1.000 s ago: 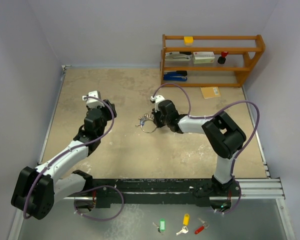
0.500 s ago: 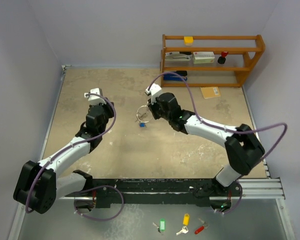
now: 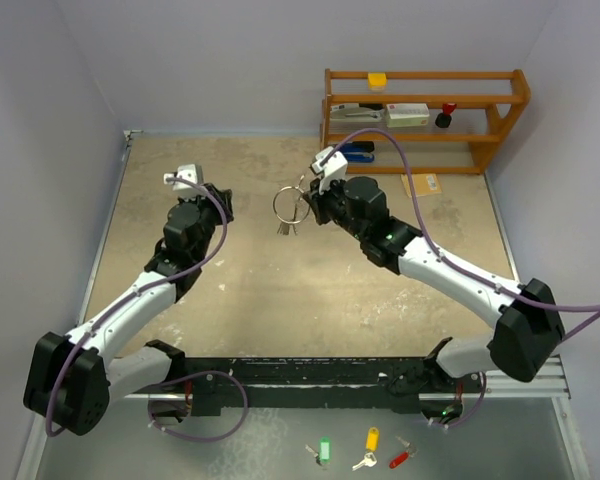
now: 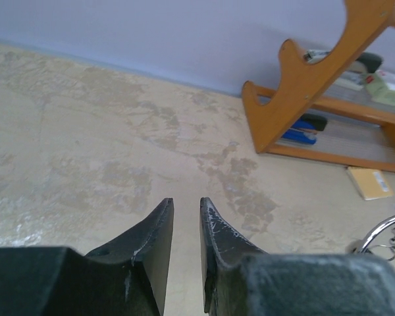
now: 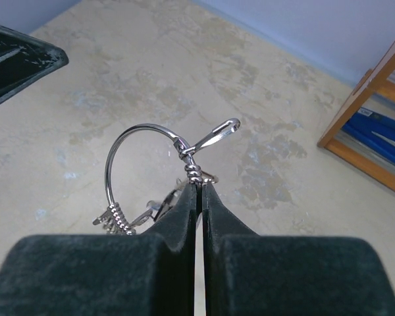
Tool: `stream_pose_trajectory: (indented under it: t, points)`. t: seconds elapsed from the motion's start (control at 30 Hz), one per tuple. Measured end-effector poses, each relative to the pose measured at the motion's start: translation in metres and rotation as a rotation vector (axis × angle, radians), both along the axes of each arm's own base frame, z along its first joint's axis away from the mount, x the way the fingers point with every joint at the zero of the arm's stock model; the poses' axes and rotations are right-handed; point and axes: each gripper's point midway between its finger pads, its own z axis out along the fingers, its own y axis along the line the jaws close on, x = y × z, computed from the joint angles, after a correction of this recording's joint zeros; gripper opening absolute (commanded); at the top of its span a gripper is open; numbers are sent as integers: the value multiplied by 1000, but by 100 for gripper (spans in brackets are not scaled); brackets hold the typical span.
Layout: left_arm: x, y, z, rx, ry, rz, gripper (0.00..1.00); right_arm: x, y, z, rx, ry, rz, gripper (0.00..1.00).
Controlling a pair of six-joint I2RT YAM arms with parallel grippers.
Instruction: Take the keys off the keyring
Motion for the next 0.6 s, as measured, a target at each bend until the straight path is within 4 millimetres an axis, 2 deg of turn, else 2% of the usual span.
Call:
stream_pose_trajectory:
  t: [0.23, 0.37, 0.43, 0.6]
  points:
    - [-3, -22, 39, -41, -75, -122, 24, -11, -7, 34, 57, -55, 13, 0]
    - [-6, -39, 63, -77, -121, -214, 22, -16, -12, 51, 77, -87, 14, 0]
    - [-11, -48, 70, -96, -141, -269, 18, -19, -15, 58, 84, -102, 15, 0]
    - [-20, -67, 82, -124, -181, -386, 18, -24, -20, 70, 92, -132, 17, 0]
